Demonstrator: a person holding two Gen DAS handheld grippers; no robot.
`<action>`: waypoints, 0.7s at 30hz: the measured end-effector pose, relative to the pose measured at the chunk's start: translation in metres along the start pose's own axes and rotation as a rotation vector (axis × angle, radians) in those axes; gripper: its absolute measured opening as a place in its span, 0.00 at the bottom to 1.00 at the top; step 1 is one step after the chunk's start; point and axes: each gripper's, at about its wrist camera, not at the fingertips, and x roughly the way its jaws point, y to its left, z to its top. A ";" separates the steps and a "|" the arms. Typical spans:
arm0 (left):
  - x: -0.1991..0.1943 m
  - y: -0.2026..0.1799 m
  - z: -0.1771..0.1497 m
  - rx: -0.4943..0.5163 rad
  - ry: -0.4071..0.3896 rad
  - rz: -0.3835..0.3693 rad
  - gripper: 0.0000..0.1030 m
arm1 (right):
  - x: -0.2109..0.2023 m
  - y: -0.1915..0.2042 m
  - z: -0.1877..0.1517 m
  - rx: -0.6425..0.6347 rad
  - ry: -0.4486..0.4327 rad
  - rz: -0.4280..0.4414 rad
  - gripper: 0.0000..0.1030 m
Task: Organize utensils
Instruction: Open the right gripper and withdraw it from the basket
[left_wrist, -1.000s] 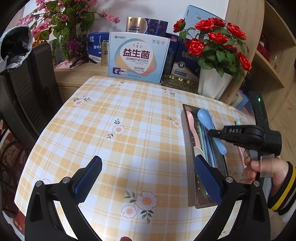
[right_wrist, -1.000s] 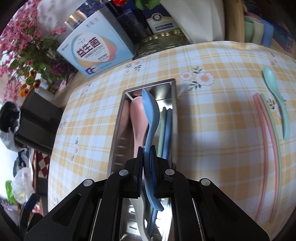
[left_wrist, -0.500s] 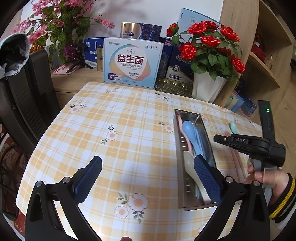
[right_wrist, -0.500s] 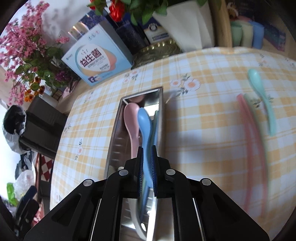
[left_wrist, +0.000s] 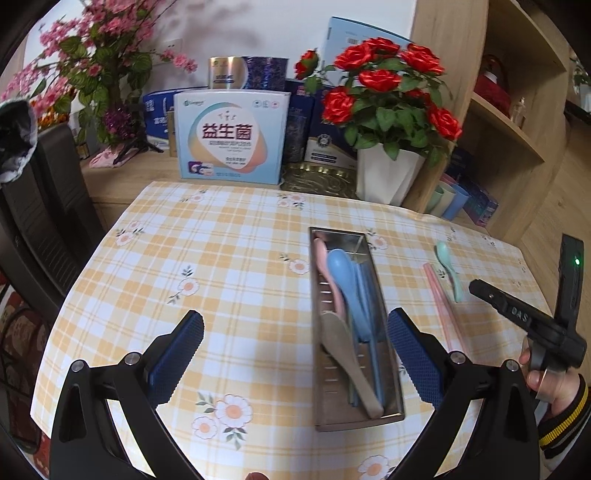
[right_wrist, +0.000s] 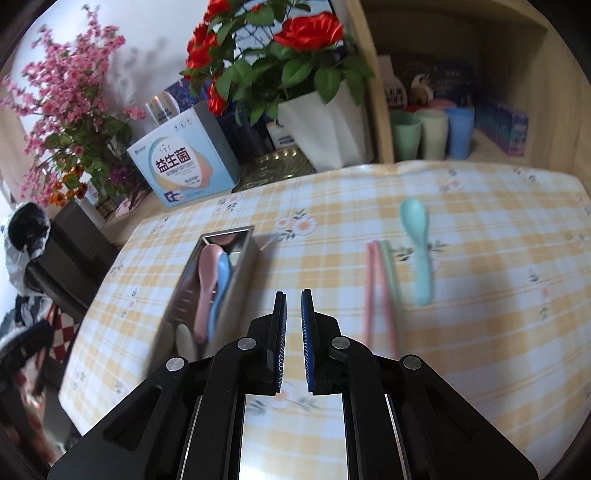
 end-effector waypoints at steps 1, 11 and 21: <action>0.000 -0.006 0.001 0.010 0.001 0.003 0.94 | -0.003 -0.004 -0.002 -0.009 -0.005 -0.002 0.09; -0.004 -0.047 0.010 0.051 -0.004 0.012 0.94 | -0.049 -0.052 -0.009 0.029 -0.123 0.008 0.62; 0.010 -0.108 0.009 0.087 0.013 -0.046 0.94 | -0.089 -0.099 -0.012 0.052 -0.253 0.001 0.87</action>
